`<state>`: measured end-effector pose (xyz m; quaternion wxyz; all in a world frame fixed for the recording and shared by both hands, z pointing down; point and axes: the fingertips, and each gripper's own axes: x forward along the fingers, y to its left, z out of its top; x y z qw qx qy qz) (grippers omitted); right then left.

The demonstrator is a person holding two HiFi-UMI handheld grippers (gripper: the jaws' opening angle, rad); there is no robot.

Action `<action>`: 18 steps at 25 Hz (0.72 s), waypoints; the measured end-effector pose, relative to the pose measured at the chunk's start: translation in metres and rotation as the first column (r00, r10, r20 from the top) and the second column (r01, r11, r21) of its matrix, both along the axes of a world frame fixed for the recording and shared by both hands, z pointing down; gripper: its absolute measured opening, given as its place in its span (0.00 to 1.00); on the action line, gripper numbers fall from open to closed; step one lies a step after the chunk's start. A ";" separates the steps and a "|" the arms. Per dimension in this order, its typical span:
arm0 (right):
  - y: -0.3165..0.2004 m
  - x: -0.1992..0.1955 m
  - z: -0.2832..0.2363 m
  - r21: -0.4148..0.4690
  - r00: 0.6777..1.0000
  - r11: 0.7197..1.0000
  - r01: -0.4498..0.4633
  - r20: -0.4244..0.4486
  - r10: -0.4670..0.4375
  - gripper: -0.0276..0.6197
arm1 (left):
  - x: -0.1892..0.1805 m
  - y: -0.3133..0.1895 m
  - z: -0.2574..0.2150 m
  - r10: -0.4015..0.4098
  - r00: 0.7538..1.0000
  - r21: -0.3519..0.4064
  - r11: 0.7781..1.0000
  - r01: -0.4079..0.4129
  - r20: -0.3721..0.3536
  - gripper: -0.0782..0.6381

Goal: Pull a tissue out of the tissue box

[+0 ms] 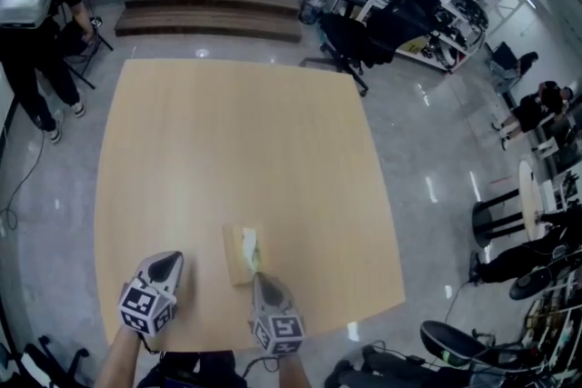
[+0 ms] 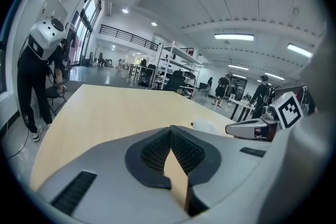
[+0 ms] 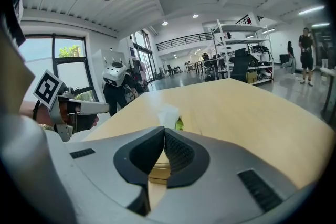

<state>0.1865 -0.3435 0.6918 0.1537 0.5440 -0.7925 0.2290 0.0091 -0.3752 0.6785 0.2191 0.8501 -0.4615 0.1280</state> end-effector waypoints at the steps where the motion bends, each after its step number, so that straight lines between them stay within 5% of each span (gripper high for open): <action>1: -0.001 0.000 0.000 -0.001 1.000 1.000 0.003 0.000 -0.003 0.06 | 0.000 -0.001 0.000 -0.001 1.000 -0.001 1.000 0.001 -0.002 0.12; 12: -0.002 0.004 0.006 -0.021 0.999 1.000 -0.007 -0.032 0.007 0.37 | 0.005 0.001 -0.001 0.003 1.000 -0.005 1.000 -0.003 -0.010 0.12; 18: -0.003 -0.001 0.015 -0.042 0.999 0.999 0.004 -0.036 -0.005 0.37 | -0.001 0.000 0.000 -0.007 1.000 -0.005 1.000 0.007 -0.005 0.12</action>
